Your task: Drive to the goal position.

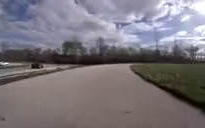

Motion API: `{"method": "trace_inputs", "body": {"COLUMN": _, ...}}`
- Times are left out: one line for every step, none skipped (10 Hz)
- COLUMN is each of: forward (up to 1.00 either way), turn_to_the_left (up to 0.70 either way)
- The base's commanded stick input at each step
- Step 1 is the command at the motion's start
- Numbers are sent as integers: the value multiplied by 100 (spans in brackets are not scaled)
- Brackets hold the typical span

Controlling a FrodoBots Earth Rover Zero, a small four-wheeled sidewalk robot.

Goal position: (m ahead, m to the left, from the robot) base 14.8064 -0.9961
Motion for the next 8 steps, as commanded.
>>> {"method": "trace_inputs", "body": {"forward": 100, "turn_to_the_left": -23}}
{"method": "trace_inputs", "body": {"forward": 100, "turn_to_the_left": -32}}
{"method": "trace_inputs", "body": {"forward": 100, "turn_to_the_left": -39}}
{"method": "trace_inputs", "body": {"forward": 100, "turn_to_the_left": -38}}
{"method": "trace_inputs", "body": {"forward": 100, "turn_to_the_left": -38}}
{"method": "trace_inputs", "body": {"forward": 100, "turn_to_the_left": -38}}
{"method": "trace_inputs", "body": {"forward": 100, "turn_to_the_left": -26}}
{"method": "trace_inputs", "body": {"forward": 100, "turn_to_the_left": 0}}
